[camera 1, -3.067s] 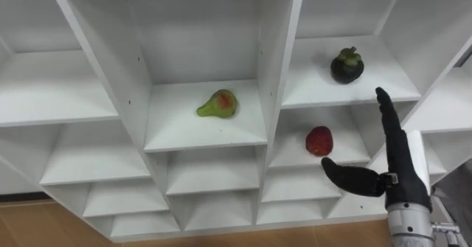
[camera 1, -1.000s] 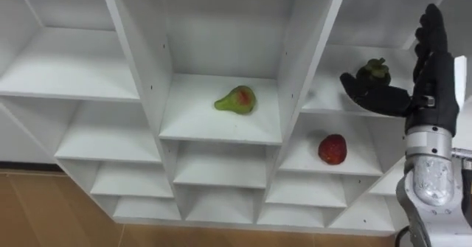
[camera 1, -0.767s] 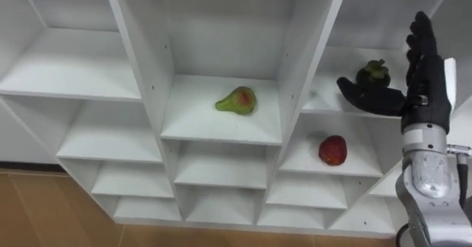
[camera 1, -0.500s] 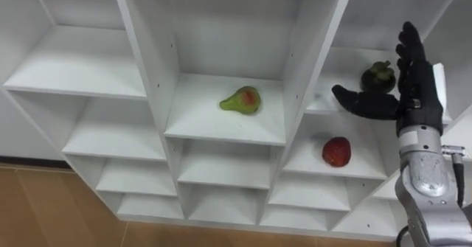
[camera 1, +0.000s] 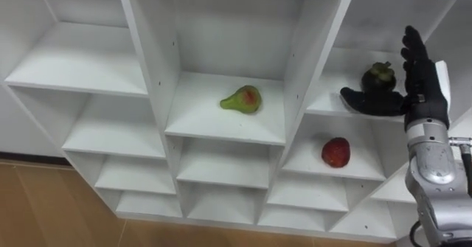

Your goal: Collect fruits from the closet

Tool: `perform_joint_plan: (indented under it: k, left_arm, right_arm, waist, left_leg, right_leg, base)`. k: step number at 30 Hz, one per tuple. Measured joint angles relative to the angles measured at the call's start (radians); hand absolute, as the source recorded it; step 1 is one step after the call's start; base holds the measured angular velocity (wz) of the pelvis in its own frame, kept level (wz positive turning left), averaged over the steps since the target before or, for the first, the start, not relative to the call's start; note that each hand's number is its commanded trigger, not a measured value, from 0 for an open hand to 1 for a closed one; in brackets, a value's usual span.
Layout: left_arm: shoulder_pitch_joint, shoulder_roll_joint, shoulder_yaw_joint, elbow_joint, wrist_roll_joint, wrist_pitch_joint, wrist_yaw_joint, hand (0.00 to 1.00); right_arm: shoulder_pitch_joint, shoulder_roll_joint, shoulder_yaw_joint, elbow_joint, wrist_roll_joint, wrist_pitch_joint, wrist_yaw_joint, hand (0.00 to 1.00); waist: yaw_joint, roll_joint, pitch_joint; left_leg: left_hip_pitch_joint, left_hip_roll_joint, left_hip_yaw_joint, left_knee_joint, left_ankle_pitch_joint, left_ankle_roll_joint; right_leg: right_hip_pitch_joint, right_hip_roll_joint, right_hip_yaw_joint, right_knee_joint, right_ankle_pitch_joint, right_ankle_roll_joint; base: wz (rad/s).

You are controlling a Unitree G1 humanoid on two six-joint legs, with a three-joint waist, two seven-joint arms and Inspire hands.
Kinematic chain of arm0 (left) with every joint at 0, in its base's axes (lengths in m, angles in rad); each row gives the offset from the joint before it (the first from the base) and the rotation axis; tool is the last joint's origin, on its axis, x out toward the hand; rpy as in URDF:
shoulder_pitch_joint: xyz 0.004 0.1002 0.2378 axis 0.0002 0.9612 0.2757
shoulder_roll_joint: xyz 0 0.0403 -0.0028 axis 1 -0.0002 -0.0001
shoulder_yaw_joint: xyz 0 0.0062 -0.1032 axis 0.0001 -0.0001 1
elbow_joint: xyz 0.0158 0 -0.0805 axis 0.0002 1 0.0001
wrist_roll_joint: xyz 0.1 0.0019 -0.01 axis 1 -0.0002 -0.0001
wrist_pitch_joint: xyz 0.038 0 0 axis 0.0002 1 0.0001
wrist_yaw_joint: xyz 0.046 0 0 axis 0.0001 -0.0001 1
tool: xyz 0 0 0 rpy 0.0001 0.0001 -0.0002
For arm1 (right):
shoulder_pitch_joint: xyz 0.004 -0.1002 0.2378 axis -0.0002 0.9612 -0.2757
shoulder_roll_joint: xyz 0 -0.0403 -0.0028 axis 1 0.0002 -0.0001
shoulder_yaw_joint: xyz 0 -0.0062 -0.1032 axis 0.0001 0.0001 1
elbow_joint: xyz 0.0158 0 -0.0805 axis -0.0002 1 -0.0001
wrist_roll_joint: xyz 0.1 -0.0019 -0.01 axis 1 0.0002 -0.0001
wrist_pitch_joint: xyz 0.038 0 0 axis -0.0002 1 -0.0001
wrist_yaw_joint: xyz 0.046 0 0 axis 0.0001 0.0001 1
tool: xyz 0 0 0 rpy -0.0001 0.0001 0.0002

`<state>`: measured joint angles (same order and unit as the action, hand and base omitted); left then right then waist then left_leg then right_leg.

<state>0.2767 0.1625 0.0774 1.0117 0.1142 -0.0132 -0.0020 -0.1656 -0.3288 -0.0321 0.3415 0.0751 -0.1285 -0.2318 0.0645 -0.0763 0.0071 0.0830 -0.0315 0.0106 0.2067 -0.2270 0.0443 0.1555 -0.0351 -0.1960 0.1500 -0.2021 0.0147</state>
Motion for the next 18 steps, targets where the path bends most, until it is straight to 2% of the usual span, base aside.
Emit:
perform_joint_plan:
  k: [7,12,18]
  left_arm:
    - [0.008,0.007,0.000,-0.013,0.011,0.009,-0.018,1.00]
    - [0.012,0.007,0.000,-0.013,0.012,0.020,-0.024,1.00]
    - [0.018,0.007,0.000,-0.018,0.020,0.048,-0.024,1.00]
  right_arm:
    - [-0.070,-0.001,-0.036,0.043,0.017,0.001,-0.020,0.00]
    - [-0.077,-0.005,-0.036,0.061,0.023,0.001,-0.015,0.00]
    - [-0.098,-0.013,-0.033,0.130,0.037,0.036,0.000,0.00]
  waist:
    - [-0.002,0.001,-0.0006]
    - [-0.002,0.002,-0.0013]
    - [-0.002,0.007,-0.0023]
  left_leg:
    - [-0.001,0.000,0.000,0.000,0.002,0.001]
    - [-0.002,0.000,-0.002,0.000,0.003,0.000]
    - [-0.003,0.000,-0.002,0.000,0.004,0.001]
  right_leg:
    - [0.001,-0.002,0.000,0.000,0.001,-0.001]
    - [0.004,-0.001,0.001,0.000,0.001,-0.001]
    - [0.003,-0.002,0.000,0.000,0.001,-0.001]
  base:
    - [0.00]
    - [0.00]
    - [0.00]
